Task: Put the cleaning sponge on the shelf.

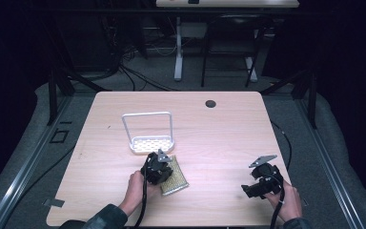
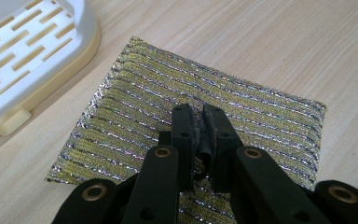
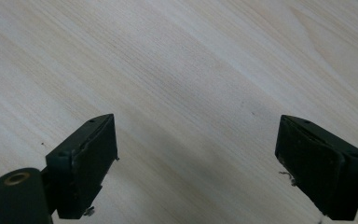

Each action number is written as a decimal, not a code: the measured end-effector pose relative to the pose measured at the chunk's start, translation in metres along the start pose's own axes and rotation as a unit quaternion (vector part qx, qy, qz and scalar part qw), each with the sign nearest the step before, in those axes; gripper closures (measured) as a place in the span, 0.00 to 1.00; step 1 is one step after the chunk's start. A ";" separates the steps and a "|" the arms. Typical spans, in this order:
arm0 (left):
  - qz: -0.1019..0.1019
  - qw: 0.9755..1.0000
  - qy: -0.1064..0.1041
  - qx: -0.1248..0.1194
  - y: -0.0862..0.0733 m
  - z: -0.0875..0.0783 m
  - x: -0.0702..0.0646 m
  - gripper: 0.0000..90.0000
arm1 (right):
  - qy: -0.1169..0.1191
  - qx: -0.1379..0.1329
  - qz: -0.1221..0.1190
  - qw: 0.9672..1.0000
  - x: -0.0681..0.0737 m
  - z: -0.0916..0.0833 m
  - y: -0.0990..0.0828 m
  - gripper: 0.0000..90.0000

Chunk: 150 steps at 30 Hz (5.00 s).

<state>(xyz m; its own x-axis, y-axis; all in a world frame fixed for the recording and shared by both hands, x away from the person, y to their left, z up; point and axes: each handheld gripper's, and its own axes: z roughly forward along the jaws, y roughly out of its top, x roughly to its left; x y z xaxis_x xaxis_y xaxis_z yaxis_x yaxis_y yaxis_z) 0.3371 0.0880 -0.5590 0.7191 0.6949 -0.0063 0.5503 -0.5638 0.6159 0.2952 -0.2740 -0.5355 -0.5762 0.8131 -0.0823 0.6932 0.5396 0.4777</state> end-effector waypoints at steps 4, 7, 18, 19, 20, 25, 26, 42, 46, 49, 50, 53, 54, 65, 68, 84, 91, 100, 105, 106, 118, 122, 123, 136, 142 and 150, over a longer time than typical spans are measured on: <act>0.023 0.999 0.022 -0.003 -0.001 0.000 -0.006 1.00 | 0.002 0.000 0.000 1.000 -0.001 -0.002 0.000 0.14; 0.030 0.999 0.025 -0.005 -0.001 -0.001 -0.007 1.00 | 0.001 0.000 0.001 1.000 -0.001 -0.001 0.000 0.14; 0.045 0.999 0.009 -0.011 0.003 -0.006 -0.011 1.00 | 0.002 -0.003 0.001 1.000 -0.002 -0.002 -0.002 0.14; 0.045 0.999 0.009 -0.011 0.003 -0.006 -0.011 1.00 | 0.002 -0.003 0.001 1.000 -0.002 -0.002 -0.002 0.14; 0.044 0.999 0.007 -0.012 0.003 -0.008 -0.011 1.00 | 0.003 -0.008 0.002 1.000 -0.002 -0.002 -0.001 0.14; 0.038 0.999 0.005 -0.020 0.005 -0.013 -0.008 1.00 | 0.001 -0.005 0.000 1.000 -0.002 -0.002 -0.002 0.14; 0.037 0.999 0.004 -0.022 0.005 -0.015 -0.008 1.00 | 0.001 -0.005 0.000 1.000 -0.002 -0.002 -0.002 0.14; 0.031 0.998 0.006 -0.055 0.009 -0.035 -0.001 0.99 | 0.002 -0.008 0.002 1.000 -0.002 -0.003 -0.002 0.14; 0.023 0.998 0.010 -0.064 0.009 -0.040 0.005 0.99 | 0.002 -0.006 0.001 1.000 -0.002 -0.003 -0.002 0.15; 0.019 0.998 0.011 -0.066 0.009 -0.044 0.008 0.99 | 0.002 -0.004 0.001 1.000 -0.003 -0.002 -0.002 0.15; 0.020 0.997 0.015 -0.069 0.009 -0.044 0.009 0.99 | 0.003 -0.004 0.002 1.000 -0.003 -0.002 -0.002 0.15; 0.016 0.997 0.019 -0.072 0.009 -0.047 0.012 0.99 | 0.002 -0.002 0.001 1.000 -0.003 -0.002 -0.002 0.15; 0.015 0.997 0.019 -0.072 0.009 -0.048 0.014 0.99 | 0.002 -0.002 0.001 1.000 -0.003 -0.002 -0.002 0.15; -0.004 0.995 0.045 -0.088 0.008 -0.057 0.032 0.99 | 0.001 -0.003 0.000 1.000 -0.003 -0.003 -0.002 0.15; -0.006 0.994 0.051 -0.092 0.008 -0.059 0.037 0.99 | 0.005 0.001 0.001 1.000 -0.003 -0.002 -0.002 0.15; -0.022 0.993 0.074 -0.095 0.009 -0.059 0.055 0.99 | 0.002 -0.001 0.001 1.000 -0.002 -0.001 -0.002 0.15; -0.040 0.989 0.088 -0.111 0.009 -0.062 0.066 1.00 | 0.003 0.002 -0.001 1.000 -0.002 0.000 -0.002 0.15; -0.058 0.986 0.103 -0.121 0.011 -0.058 0.076 1.00 | 0.003 0.005 0.002 1.000 -0.002 0.002 -0.002 0.15; -0.062 0.985 0.105 -0.122 0.012 -0.055 0.080 1.00 | 0.004 0.007 0.002 1.000 -0.002 0.001 -0.002 0.15; -0.063 0.985 0.106 -0.122 0.013 -0.055 0.081 1.00 | 0.004 0.008 0.002 1.000 -0.002 0.002 -0.002 0.15; -0.069 0.984 0.111 -0.121 0.020 -0.041 0.090 1.00 | 0.004 0.009 0.001 1.000 -0.002 0.002 -0.002 0.15; -0.077 0.983 0.117 -0.119 0.021 -0.036 0.091 1.00 | 0.006 0.009 0.001 1.000 -0.002 0.002 -0.002 0.15; -0.077 0.983 0.118 -0.118 0.022 -0.036 0.091 1.00 | 0.006 0.009 0.001 1.000 -0.002 0.002 -0.002 0.15; -0.061 0.984 0.111 -0.123 0.026 -0.031 0.089 1.00 | 0.005 0.010 0.001 1.000 -0.002 0.002 -0.002 0.15; -0.057 0.986 0.112 -0.114 0.028 -0.022 0.091 1.00 | 0.004 0.010 -0.001 1.000 -0.002 0.002 -0.002 0.15; -0.058 0.986 0.117 -0.098 0.029 -0.009 0.094 1.00 | 0.007 0.008 -0.001 1.000 -0.002 0.002 -0.002 0.15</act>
<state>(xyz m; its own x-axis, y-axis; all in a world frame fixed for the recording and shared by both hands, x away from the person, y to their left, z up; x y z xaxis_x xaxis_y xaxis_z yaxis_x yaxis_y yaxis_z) 0.4169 0.1409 -0.5348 0.5248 0.8473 0.0820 0.5143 -0.3924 0.7626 0.2956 -0.2761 -0.5380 -0.5837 0.8088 -0.0718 0.6985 0.5453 0.4633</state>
